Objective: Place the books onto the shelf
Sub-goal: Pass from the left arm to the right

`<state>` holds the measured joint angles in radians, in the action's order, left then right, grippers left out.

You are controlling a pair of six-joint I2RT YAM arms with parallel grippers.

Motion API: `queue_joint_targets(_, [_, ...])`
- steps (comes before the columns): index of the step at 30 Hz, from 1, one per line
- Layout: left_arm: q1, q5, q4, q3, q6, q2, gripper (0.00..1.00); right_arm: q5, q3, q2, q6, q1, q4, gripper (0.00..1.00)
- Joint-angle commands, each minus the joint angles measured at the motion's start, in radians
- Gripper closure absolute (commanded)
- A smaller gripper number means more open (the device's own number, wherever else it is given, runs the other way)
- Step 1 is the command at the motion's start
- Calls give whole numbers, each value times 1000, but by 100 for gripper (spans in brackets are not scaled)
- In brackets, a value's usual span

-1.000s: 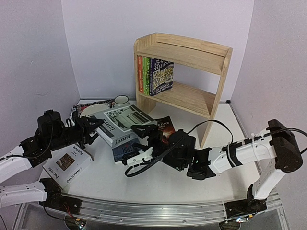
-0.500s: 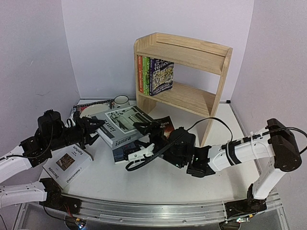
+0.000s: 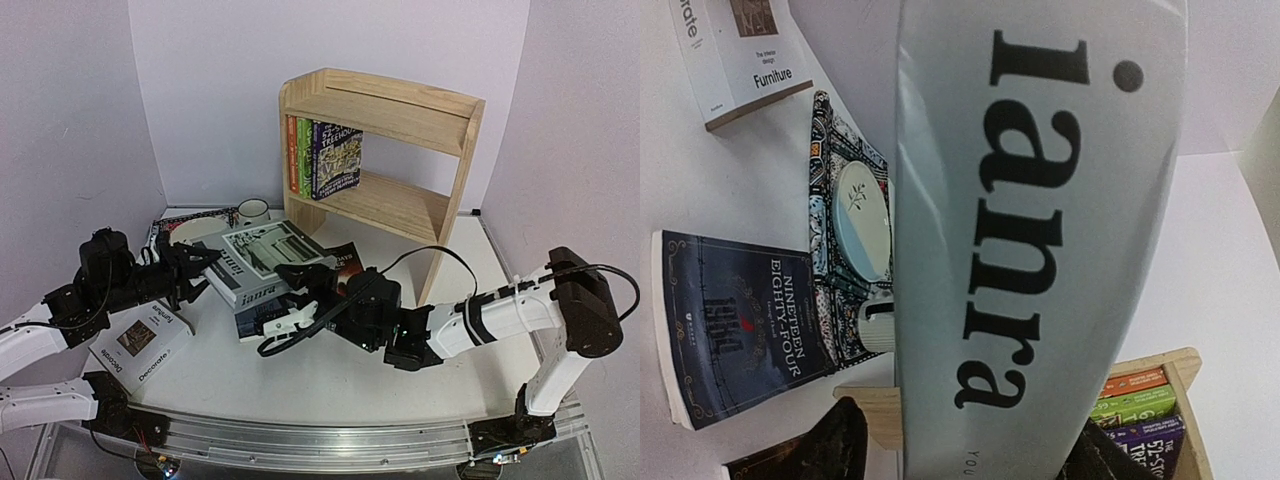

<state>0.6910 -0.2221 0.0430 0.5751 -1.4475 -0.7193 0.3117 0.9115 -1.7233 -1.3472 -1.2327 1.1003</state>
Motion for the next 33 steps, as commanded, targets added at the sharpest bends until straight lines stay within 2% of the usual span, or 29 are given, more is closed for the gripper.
queue_joint_targets(1, [-2, -40, -88, 47, 2, -12, 62, 16, 41, 9, 10, 6, 61, 56])
queue_joint_targets(5, [-2, -45, -91, 49, 10, -19, 60, 11, 33, 23, 5, 5, 60, 74])
queue_joint_targets(7, [-2, -43, -93, 49, 12, -19, 56, 9, 27, 35, 4, 5, 59, 78])
queue_joint_targets(11, [-1, -35, -93, 44, 11, -10, 40, 8, 8, 57, -4, 5, 59, 81])
queue_joint_targets(14, [-2, -26, -93, 41, 12, 2, 23, 11, 2, 74, -7, 5, 59, 82])
queue_joint_targets(16, [-2, -28, -92, 45, 26, 13, 8, 15, 2, 86, -12, 5, 56, 82])
queue_joint_targets(18, [-2, -25, -81, 63, 61, 21, 1, 19, 7, 99, -25, 5, 47, 83])
queue_joint_targets(25, [-2, 9, 105, 190, 179, 16, 0, 32, 46, 140, -75, 5, 11, 86])
queue_joint_targets(29, [-2, 128, 383, 342, 289, 22, 0, 40, 109, 166, -128, 6, -43, 87])
queue_joint_targets(33, [-2, 268, 530, 444, 363, 75, 0, 26, 197, 196, -175, 6, -157, 88])
